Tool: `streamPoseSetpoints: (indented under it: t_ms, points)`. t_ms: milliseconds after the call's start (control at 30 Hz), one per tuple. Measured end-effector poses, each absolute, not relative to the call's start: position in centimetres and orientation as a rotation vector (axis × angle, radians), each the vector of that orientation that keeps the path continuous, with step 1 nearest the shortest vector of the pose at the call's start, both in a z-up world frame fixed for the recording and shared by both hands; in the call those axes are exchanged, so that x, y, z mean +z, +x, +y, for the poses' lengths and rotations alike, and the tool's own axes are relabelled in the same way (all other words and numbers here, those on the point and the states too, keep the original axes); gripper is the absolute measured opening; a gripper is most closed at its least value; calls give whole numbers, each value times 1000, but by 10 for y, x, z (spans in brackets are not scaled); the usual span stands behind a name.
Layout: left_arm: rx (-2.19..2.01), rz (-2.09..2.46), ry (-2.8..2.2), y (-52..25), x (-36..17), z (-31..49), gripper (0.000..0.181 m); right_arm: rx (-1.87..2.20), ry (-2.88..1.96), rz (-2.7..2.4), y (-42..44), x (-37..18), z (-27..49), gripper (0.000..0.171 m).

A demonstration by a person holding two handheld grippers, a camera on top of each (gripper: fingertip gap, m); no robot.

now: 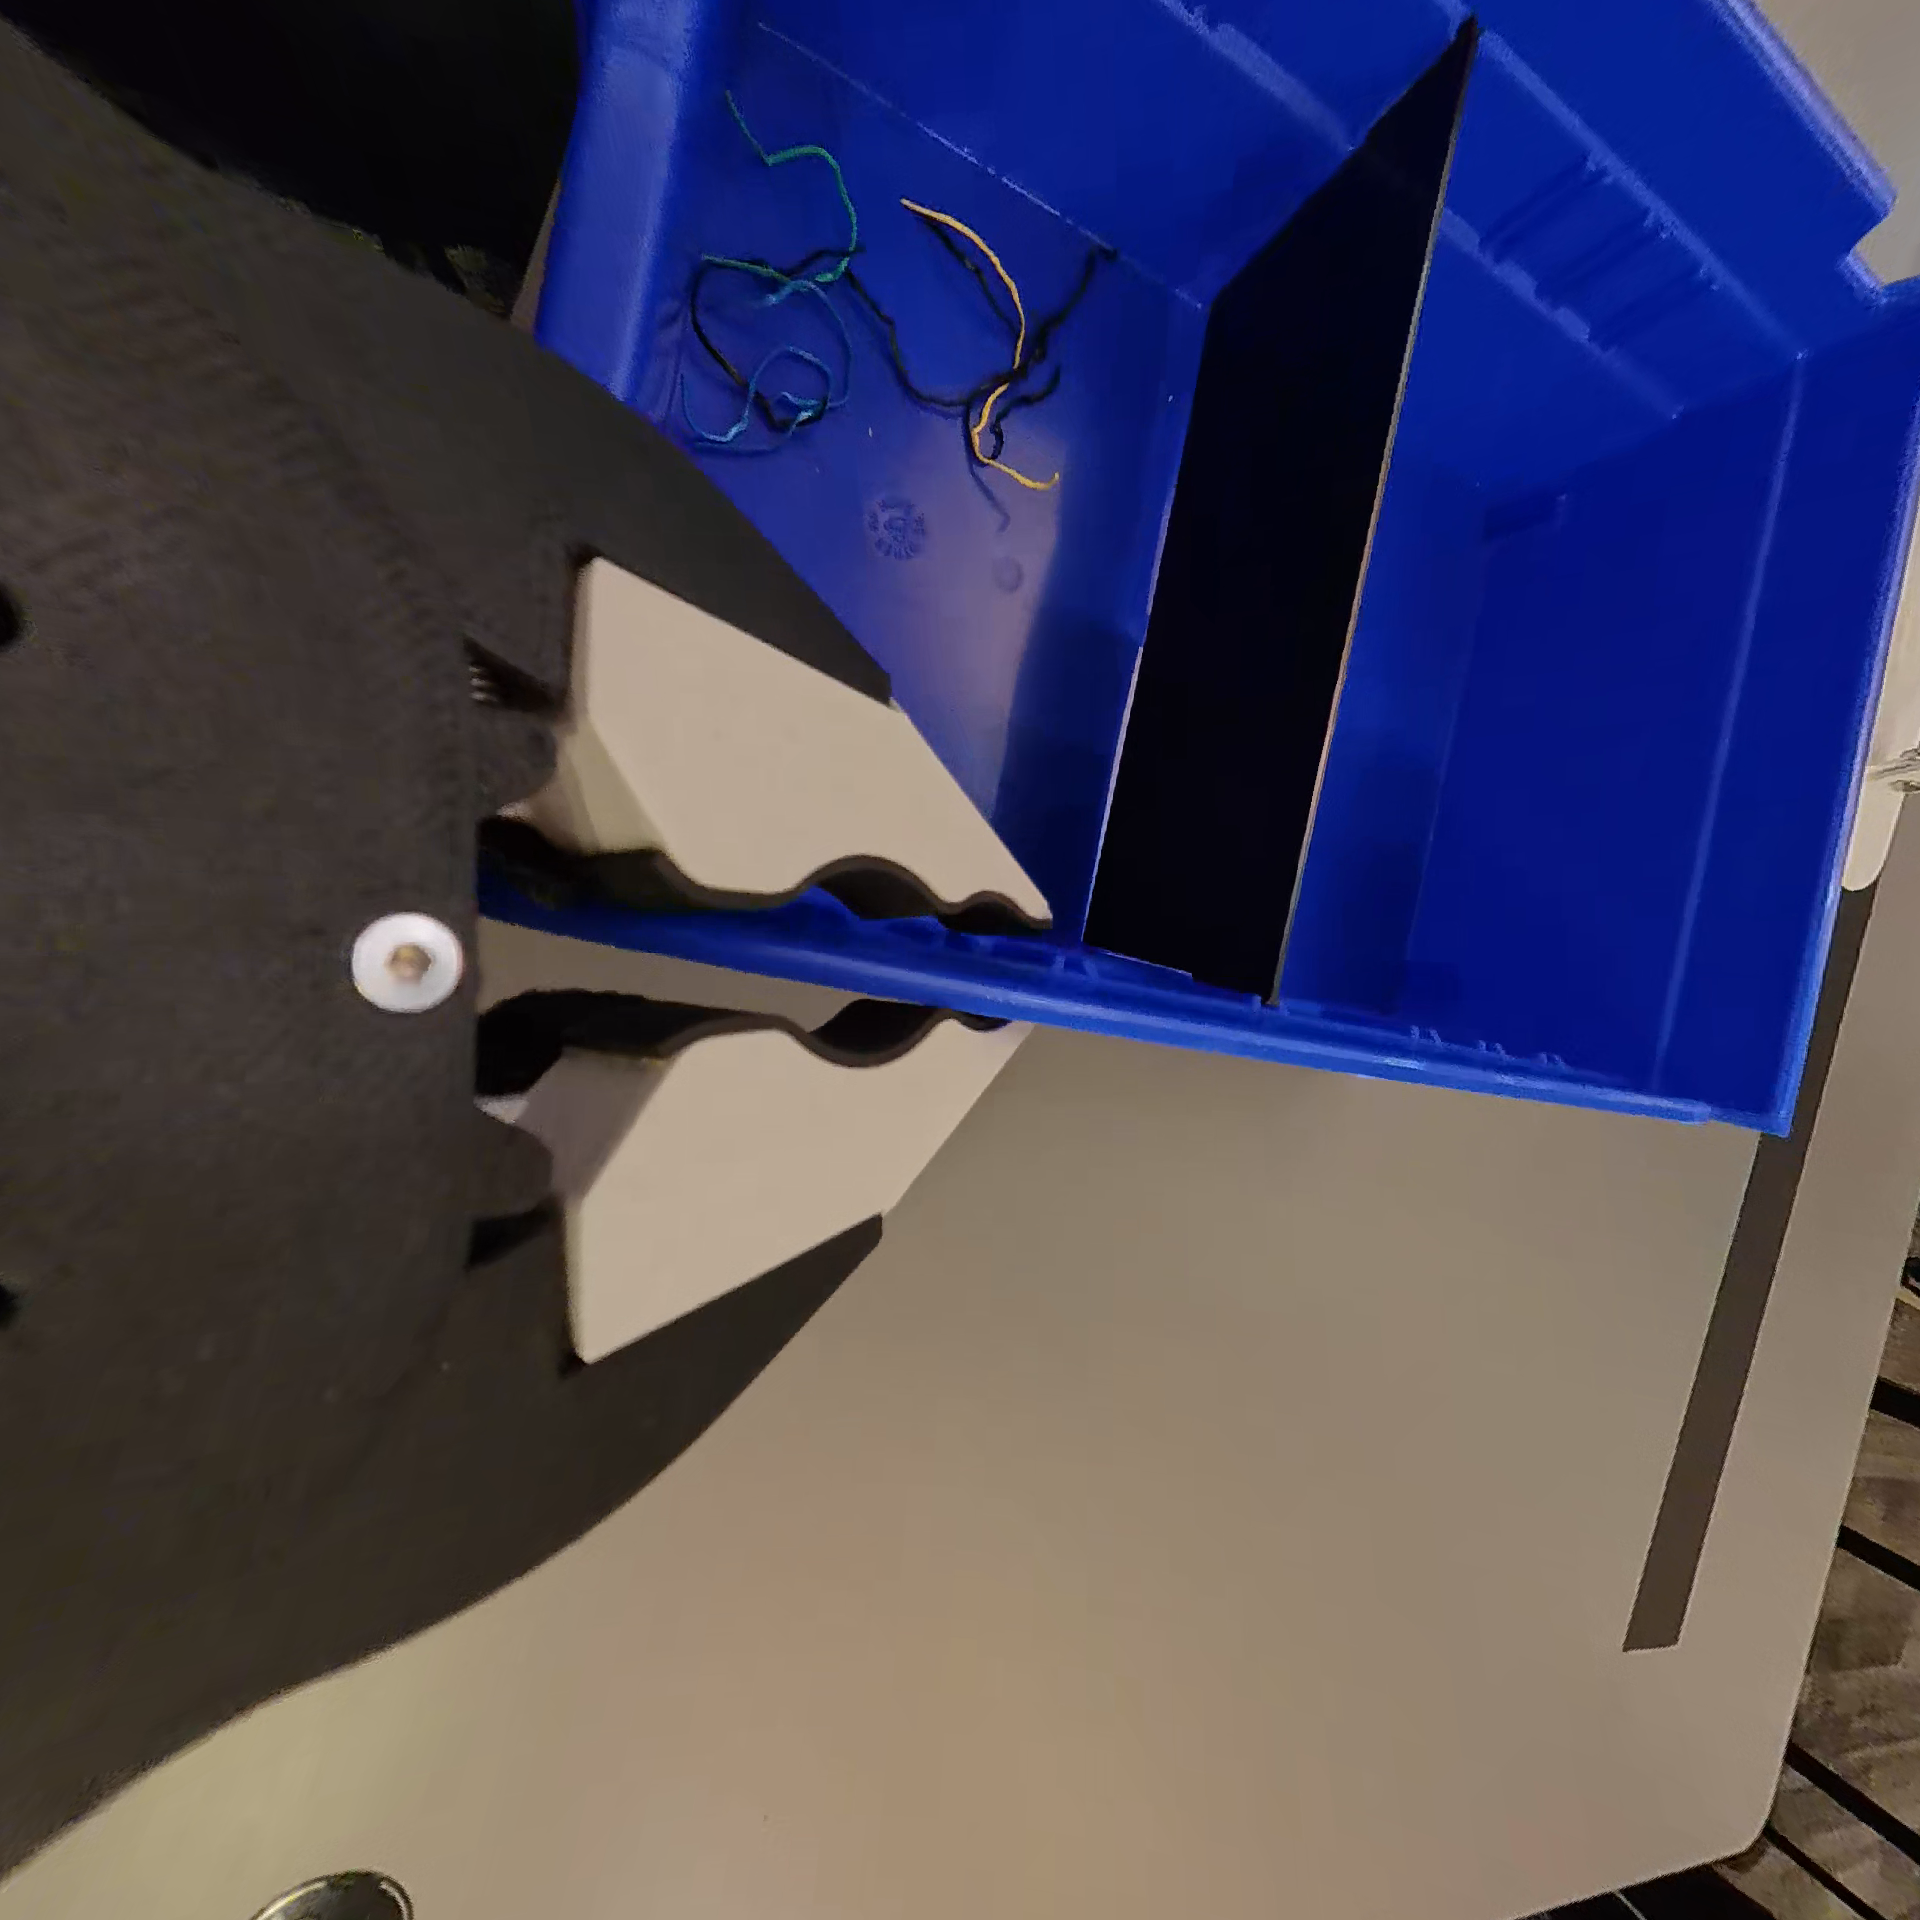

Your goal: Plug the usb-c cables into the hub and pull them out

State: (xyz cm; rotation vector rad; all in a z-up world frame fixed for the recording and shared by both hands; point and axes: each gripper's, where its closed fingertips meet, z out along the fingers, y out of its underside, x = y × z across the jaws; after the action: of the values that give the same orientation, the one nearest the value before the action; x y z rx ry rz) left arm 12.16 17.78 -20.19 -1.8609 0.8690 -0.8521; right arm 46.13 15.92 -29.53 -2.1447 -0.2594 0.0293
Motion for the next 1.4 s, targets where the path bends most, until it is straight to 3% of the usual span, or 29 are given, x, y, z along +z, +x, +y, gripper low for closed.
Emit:
streamPoseSetpoints:
  t_ms: [267,533,733,833,1033,1400]
  points:
    - [-234,480,-1891,-116,-168,241,48,7,-2149,-270,469,-296,162,6]
    - [237,236,-2054,-300,-222,231,63,-5,-2156,-247,480,-296,165,6]
    - [342,268,-2184,-338,-271,230,70,-17,-2162,-236,488,-296,168,6]
    - [273,316,-2226,-331,-290,236,63,-19,-2164,-233,491,-296,168,6]
    - [275,346,-2230,-324,-304,244,24,-24,-2160,-216,498,-296,167,6]
    - [317,363,-2227,-320,-304,234,21,-29,-2145,-207,505,-296,167,6]
